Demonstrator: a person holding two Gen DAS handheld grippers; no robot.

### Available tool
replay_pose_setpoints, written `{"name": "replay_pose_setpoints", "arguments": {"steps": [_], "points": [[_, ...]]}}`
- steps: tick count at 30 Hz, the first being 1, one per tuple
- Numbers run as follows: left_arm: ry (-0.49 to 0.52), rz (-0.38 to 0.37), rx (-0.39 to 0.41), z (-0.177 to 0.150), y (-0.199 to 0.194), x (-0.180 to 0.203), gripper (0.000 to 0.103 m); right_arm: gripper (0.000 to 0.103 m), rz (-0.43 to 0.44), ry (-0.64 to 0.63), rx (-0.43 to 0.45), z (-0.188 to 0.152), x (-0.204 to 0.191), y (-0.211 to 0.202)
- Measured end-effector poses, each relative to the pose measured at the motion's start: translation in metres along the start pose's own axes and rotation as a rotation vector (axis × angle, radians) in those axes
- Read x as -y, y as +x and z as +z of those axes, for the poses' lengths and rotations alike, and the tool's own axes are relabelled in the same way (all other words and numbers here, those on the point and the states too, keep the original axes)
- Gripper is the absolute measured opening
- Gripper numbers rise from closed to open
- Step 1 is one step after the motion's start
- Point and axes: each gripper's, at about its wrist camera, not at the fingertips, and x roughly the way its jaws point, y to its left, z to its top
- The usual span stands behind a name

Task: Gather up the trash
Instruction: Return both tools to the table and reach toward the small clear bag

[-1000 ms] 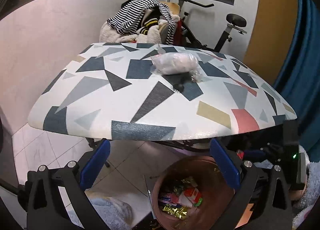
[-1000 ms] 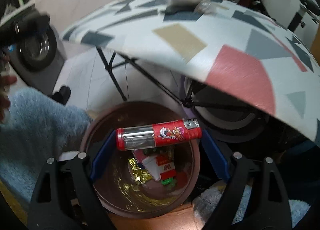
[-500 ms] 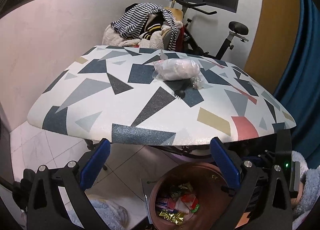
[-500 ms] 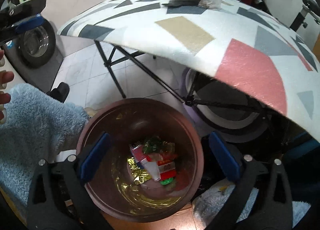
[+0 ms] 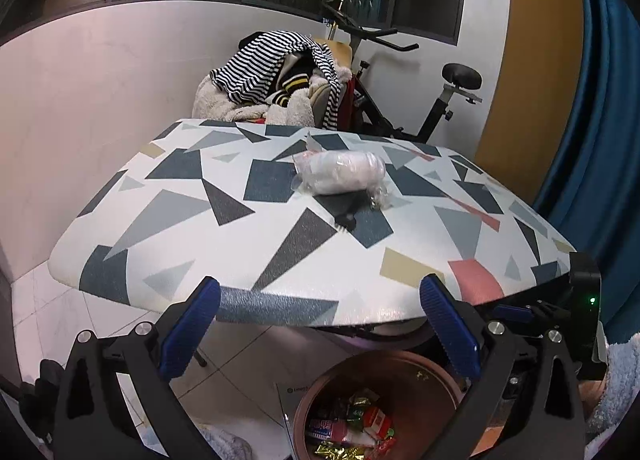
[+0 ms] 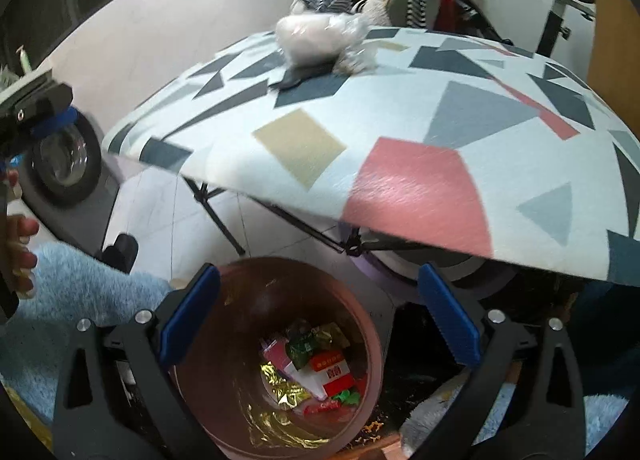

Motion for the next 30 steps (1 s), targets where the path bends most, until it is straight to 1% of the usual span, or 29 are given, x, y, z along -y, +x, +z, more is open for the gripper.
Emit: {"name": "replay_pose_setpoints", "arguments": {"steps": [7, 8, 9, 14, 20, 26, 30], "points": [[0.003, 0.001, 0.017, 0.011, 0.001, -0.005, 0.097, 0.098, 0.025, 0.004, 0.006, 0.014, 0.007, -0.011], [0.004, 0.002, 0.021, 0.013, 0.001, -0.006, 0.097, 0.098, 0.020, 0.000, 0.004, 0.016, 0.008, -0.012], [0.007, 0.003, 0.022, 0.014, 0.001, -0.006, 0.097, 0.098, -0.009, -0.014, 0.002, 0.020, 0.008, -0.014], [0.042, 0.017, 0.035, 0.023, 0.003, -0.004, 0.097, 0.098, -0.018, -0.045, 0.008, 0.030, 0.008, -0.022], [0.007, 0.014, 0.031, 0.030, 0.009, -0.009, 0.097, 0.098, -0.035, -0.050, 0.034, 0.044, 0.015, -0.028], [-0.032, 0.026, 0.007, 0.037, 0.025, -0.018, 0.097, 0.097, -0.083, -0.057, 0.030, 0.061, 0.020, -0.023], [-0.024, 0.069, 0.006, 0.044, 0.033, -0.022, 0.097, 0.097, -0.100, -0.032, 0.036, 0.076, 0.028, -0.019]]}}
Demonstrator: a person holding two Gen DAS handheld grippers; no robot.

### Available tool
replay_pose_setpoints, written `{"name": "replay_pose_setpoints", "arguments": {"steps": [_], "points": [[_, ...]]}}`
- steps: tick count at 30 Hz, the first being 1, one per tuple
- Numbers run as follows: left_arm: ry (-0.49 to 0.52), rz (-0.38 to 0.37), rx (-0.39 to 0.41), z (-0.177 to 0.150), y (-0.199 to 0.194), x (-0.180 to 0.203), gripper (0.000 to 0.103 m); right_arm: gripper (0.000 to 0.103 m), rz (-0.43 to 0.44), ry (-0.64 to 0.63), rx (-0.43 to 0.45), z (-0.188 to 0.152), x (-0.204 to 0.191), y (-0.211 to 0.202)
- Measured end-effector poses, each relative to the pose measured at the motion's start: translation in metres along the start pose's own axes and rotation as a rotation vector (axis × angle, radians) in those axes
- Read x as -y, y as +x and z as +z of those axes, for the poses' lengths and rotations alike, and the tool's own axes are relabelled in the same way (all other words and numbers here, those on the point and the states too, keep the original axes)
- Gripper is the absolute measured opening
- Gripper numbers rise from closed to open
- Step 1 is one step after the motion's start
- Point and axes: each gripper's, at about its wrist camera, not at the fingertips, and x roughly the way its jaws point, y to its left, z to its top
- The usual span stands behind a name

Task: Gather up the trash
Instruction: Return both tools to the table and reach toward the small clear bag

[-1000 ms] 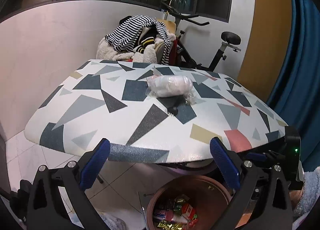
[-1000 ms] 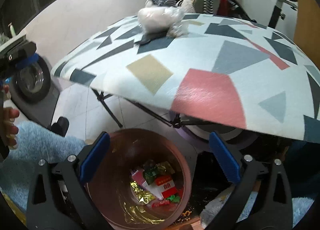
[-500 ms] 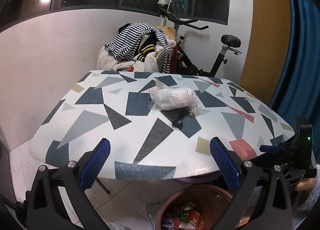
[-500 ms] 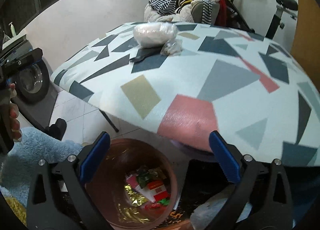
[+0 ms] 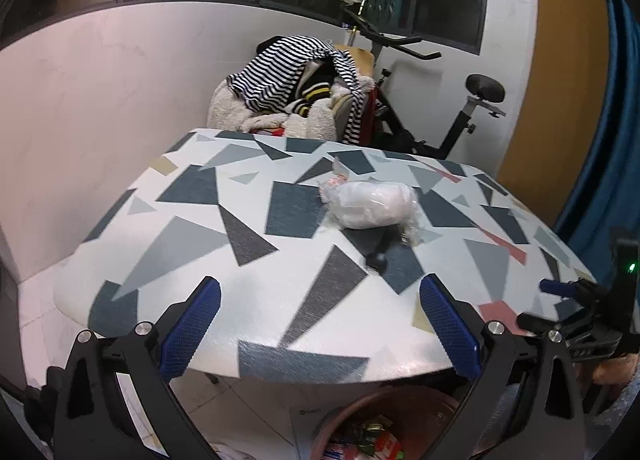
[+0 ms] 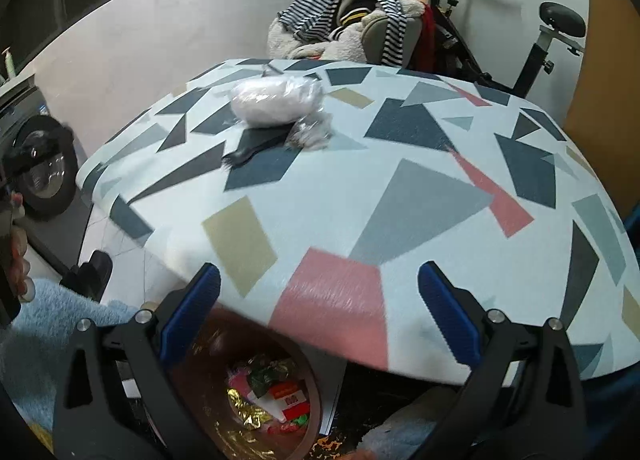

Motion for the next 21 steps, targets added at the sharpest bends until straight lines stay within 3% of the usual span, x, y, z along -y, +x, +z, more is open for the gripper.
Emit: {"name": "replay_pose_setpoints", "arguments": {"steps": [5, 18, 21], "points": [[0.001, 0.017, -0.020, 0.008, 0.012, -0.004, 0.089, 0.097, -0.004, 0.047, 0.015, 0.019, 0.014, 0.009], [-0.089, -0.066, -0.067, 0.019, 0.036, -0.020, 0.088, 0.097, 0.038, 0.087, 0.004, 0.056, 0.028, 0.046], [-0.136, -0.086, -0.085, 0.023, 0.043, -0.026, 0.081, 0.084, 0.045, 0.062, -0.014, 0.072, 0.026, 0.065]]}}
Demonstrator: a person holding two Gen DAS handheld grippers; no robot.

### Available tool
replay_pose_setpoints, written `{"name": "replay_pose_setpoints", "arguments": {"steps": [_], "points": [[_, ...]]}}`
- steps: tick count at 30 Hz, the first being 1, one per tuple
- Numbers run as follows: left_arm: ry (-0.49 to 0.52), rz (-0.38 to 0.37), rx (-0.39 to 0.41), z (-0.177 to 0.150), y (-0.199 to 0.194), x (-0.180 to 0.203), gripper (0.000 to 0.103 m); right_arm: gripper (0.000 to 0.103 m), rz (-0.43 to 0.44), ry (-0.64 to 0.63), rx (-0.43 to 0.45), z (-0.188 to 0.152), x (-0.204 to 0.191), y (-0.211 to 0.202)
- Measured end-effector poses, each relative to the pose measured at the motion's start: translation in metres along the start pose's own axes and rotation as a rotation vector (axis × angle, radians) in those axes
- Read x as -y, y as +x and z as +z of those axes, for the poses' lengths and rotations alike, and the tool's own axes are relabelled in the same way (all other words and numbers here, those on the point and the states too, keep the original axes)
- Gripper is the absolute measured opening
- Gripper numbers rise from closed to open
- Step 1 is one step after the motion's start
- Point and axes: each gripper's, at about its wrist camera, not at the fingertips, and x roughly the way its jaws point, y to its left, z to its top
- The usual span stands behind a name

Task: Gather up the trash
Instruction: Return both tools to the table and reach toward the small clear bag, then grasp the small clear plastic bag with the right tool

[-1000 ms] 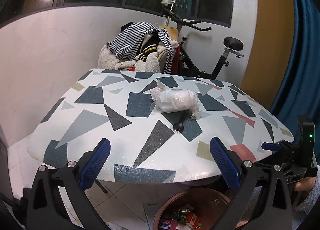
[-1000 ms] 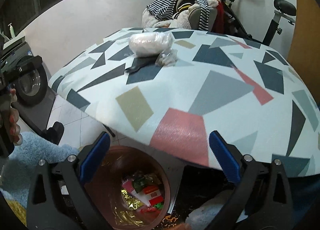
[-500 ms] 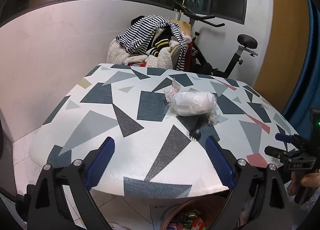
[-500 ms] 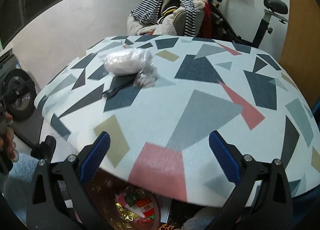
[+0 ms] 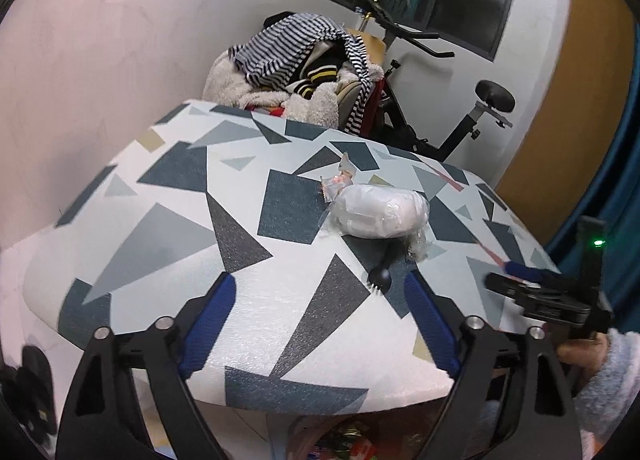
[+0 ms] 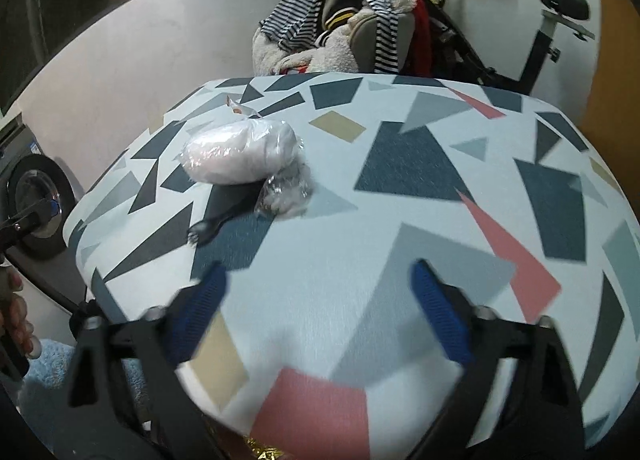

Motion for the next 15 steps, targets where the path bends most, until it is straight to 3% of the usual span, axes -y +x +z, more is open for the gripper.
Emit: {"name": "replay_pose_setpoints", "arguments": {"steps": [3, 8, 12, 15], "points": [[-0.078, -0.026, -0.015, 0.009, 0.009, -0.010, 0.072, 0.073, 0.020, 0.002, -0.031, 0.023, -0.001, 0.027], [-0.204, -0.103, -0.041, 0.026, 0.027, -0.020, 0.070, 0.070, 0.034, 0.028, -0.087, 0.046, -0.005, 0.064], [-0.237, -0.144, -0.079, 0.040, 0.044, -0.017, 0.070, 0.067, 0.039, 0.052, -0.128, 0.056, -0.012, 0.091], [-0.252, -0.178, -0.101, 0.046, 0.058, -0.009, 0.070, 0.060, 0.038, 0.056, -0.161, 0.057, -0.014, 0.104]]}}
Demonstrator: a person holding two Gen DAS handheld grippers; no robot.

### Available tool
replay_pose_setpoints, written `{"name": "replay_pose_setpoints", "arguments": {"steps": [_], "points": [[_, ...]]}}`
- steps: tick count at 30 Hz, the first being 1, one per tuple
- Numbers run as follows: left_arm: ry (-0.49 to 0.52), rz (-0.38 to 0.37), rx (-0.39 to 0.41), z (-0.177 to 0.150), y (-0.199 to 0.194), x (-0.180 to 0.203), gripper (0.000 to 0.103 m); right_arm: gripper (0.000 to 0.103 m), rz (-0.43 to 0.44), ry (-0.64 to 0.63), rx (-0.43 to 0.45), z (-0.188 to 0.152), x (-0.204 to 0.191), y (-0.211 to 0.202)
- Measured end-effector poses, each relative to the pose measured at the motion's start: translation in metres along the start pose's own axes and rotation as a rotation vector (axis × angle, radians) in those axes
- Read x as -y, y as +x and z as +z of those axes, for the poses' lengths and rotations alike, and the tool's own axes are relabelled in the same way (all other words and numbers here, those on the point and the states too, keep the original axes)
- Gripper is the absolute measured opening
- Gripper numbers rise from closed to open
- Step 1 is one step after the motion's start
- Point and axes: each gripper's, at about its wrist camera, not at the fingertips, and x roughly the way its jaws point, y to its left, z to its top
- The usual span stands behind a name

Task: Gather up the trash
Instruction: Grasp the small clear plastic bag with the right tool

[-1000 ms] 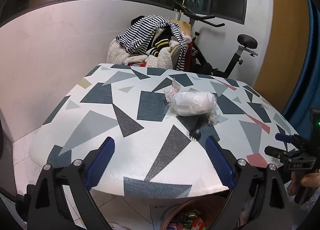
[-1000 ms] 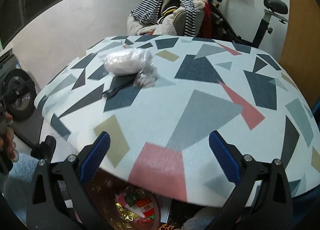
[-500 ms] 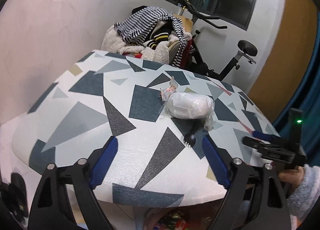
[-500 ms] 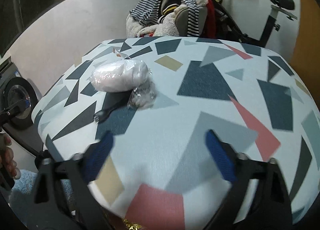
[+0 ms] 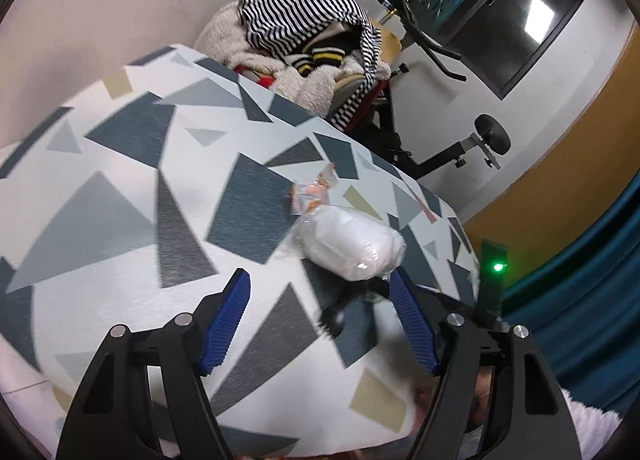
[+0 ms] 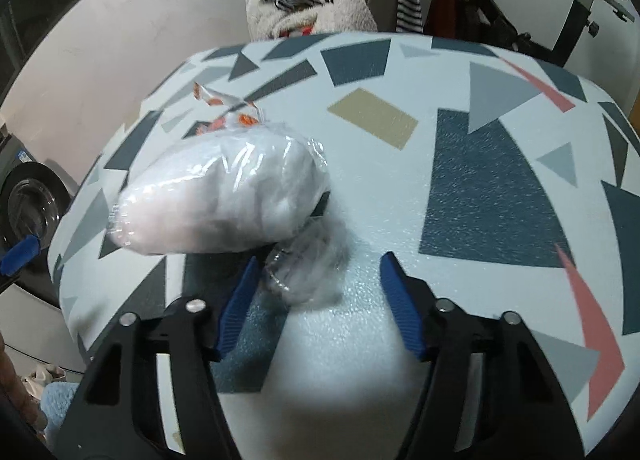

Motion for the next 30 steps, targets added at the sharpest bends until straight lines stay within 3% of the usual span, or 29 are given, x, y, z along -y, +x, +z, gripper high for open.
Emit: {"name": "replay_pose_setpoints", "arguments": {"steps": [2, 6, 11, 14, 21, 24, 30], "points": [[0.013, -0.011, -0.013, 0.001, 0.009, 0.005, 0.070, 0.042, 0.033, -0.004, -0.007, 0.000, 0.000, 0.000], [0.135, -0.015, -0.066, -0.009, 0.030, 0.022, 0.069, 0.038, 0.042, -0.024, -0.002, -0.008, 0.003, -0.010], [0.375, 0.017, -0.167, -0.040, 0.063, 0.046, 0.056, 0.036, 0.065, 0.025, 0.023, -0.028, 0.019, -0.028], [0.463, 0.055, -0.196, -0.051, 0.081, 0.052, 0.050, 0.036, 0.061, 0.068, 0.034, -0.041, 0.029, -0.038], [0.515, 0.102, -0.240, -0.050, 0.112, 0.057, 0.044, 0.036, 0.058, 0.106, 0.071, -0.063, 0.041, -0.061], [0.576, 0.195, -0.263, -0.052, 0.128, 0.063, 0.026, 0.036, 0.059, 0.114, 0.090, -0.068, 0.044, -0.069], [0.616, 0.223, -0.261, -0.053, 0.145, 0.072, 0.025, 0.036, 0.050, 0.094, 0.108, -0.074, 0.045, -0.082]]}}
